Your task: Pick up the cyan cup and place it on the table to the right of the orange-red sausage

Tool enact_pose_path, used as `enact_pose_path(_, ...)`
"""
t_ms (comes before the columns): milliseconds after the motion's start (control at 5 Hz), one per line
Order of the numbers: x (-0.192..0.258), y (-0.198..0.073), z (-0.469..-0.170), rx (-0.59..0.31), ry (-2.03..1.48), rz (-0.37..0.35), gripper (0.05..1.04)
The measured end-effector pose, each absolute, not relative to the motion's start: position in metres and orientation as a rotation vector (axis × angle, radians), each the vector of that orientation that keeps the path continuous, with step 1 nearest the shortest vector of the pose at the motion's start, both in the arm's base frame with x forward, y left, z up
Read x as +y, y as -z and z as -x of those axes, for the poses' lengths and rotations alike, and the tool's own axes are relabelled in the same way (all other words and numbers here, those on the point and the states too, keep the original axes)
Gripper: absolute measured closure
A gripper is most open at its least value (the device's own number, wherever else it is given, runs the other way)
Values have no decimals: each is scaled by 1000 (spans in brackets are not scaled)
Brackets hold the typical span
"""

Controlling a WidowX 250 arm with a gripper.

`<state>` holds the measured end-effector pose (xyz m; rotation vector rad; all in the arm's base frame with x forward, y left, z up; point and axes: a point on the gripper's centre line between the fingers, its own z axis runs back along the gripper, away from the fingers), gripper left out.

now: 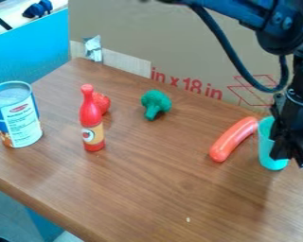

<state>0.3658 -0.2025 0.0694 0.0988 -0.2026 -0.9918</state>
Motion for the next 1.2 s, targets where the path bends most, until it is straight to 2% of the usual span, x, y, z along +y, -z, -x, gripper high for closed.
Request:
enact_pose_path(200, -207, -70, -366, -197, 992, -87, 955)
enact_pose_path(400, -206, -68, -360, -150, 980, -75, 753)
enact_pose_path(600, -197, -68, -355, -177, 915, -54, 451)
enact_pose_path(800, -190, -95, -361, -242, 865, -34, 155)
enact_pose_path(1000, -187, -104, -361, -256, 861, -35, 75)
enact_pose_path(1200, -181, -121, -350, -222, 833, -46, 78)
